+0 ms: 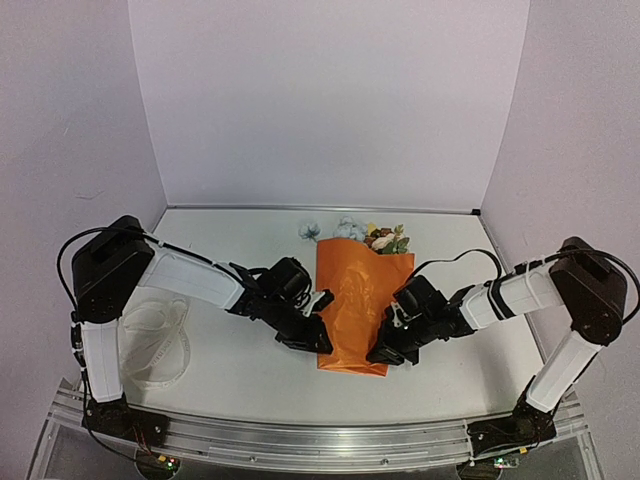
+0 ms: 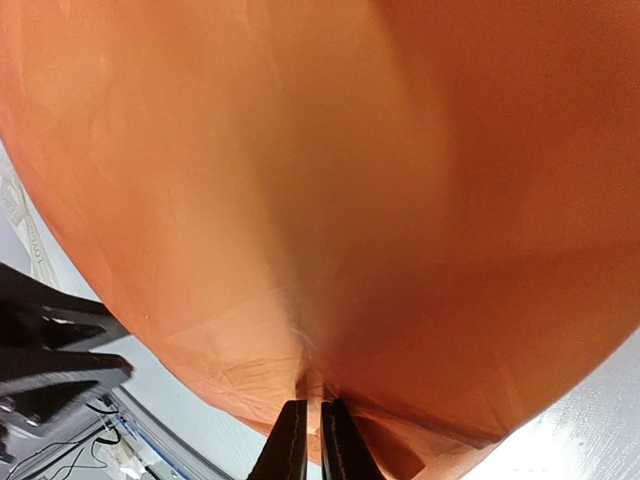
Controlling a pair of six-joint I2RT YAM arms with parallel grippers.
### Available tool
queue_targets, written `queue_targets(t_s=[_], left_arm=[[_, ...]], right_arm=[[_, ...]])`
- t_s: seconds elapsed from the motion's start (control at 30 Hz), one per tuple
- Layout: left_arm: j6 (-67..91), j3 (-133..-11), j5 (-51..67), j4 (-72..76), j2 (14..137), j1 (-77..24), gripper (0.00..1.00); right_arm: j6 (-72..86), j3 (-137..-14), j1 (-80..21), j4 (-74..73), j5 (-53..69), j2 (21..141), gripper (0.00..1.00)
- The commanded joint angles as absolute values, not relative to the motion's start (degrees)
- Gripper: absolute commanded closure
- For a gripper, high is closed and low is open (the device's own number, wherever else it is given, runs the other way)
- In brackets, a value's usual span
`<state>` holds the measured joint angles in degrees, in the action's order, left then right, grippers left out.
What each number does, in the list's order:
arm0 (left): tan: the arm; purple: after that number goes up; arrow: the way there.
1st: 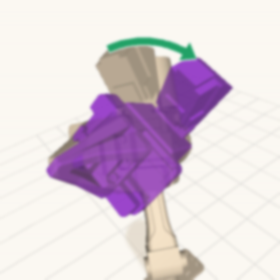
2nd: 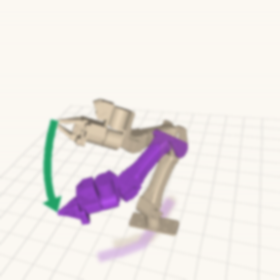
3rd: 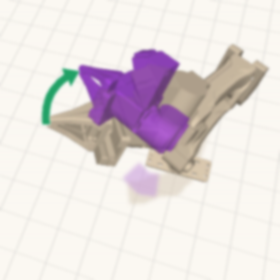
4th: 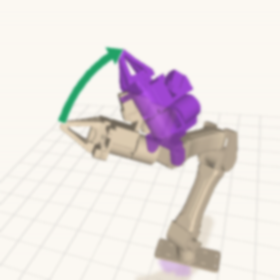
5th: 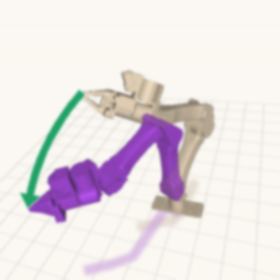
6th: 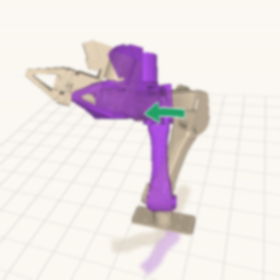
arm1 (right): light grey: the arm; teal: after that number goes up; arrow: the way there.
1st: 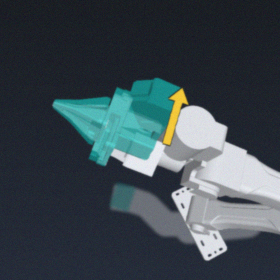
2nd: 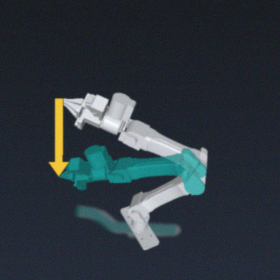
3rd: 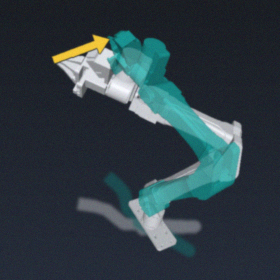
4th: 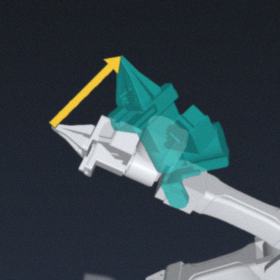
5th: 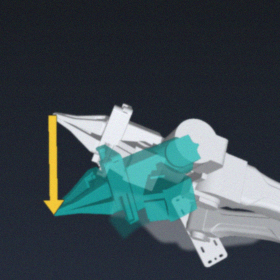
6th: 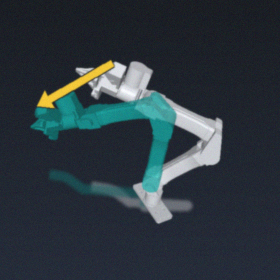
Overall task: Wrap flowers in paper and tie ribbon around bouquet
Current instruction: Press the fold line of the folded wrapping paper.
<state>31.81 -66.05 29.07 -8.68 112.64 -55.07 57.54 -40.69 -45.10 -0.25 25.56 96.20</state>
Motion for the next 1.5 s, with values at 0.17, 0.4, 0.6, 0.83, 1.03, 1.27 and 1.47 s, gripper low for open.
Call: queue_targets(t_s=[0.17,0.4,0.6,0.83,1.03,1.27,1.47], left_arm=[[31.82,-73.35,35.23,-3.69,114.76,-54.29,0.74],[32.47,-74.18,33.96,-4.12,117.84,-52.71,0.75],[32.78,-74.67,35.34,-2.79,120.72,-49.74,0.74],[35.34,-75.14,36.71,-0.26,122.12,-46.55,0.73],[36.46,-78.37,38.51,-0.26,125.12,-44.2,0.72],[36.34,-83.69,40.1,-1.74,129.37,-40.65,0.72],[35.45,-89.15,40.94,-3.93,132.35,-37.39,0.71]], right_arm=[[58.16,-39.15,-45.17,-2.85,22.63,98.7,0.93],[58.25,-39.03,-45.12,-2.75,22.7,99.04,0.94],[58.27,-38.4,-45.1,-2.69,22.83,99.14,0.93],[58.27,-38.17,-45.12,-2.58,23.07,99.22,0.94],[58.27,-37.94,-45.18,-2.51,23.63,99.66,0.94],[58.39,-37.61,-45.13,-2.0,23.83,99.84,0.94],[58.44,-37.36,-45.13,-1.64,24.01,100.02,0.94]])
